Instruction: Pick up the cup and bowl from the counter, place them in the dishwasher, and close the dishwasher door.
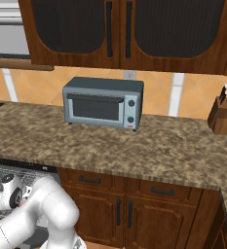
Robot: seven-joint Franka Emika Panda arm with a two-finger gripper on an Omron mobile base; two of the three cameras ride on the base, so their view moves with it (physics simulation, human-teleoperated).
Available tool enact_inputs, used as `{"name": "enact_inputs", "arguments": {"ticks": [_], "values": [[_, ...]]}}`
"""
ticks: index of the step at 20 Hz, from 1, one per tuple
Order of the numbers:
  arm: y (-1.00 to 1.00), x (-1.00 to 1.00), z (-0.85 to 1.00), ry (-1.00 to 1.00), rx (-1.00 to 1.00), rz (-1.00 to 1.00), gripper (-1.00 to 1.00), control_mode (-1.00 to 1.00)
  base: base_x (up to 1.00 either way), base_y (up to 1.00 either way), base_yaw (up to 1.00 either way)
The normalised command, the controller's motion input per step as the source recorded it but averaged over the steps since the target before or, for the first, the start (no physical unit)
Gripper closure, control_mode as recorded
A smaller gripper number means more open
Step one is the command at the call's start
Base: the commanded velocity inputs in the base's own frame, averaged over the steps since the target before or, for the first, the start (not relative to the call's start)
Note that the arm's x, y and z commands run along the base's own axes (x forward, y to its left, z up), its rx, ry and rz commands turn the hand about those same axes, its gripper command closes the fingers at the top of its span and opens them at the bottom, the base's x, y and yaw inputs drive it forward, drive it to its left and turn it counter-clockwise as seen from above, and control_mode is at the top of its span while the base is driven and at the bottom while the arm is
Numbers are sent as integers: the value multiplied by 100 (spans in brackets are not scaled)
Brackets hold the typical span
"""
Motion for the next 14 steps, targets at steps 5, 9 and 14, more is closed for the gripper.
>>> {"name": "enact_inputs", "arguments": {"ticks": [5, 9, 14], "values": [[8, 5, -60, 0, -1, 4, 100, -100, 0, 0, 0], [7, 14, -46, 0, 0, 4, 100, -100, 0, 0, 0], [13, 2, -7, 0, 0, 1, -100, -100, 0, 0, 0]]}}
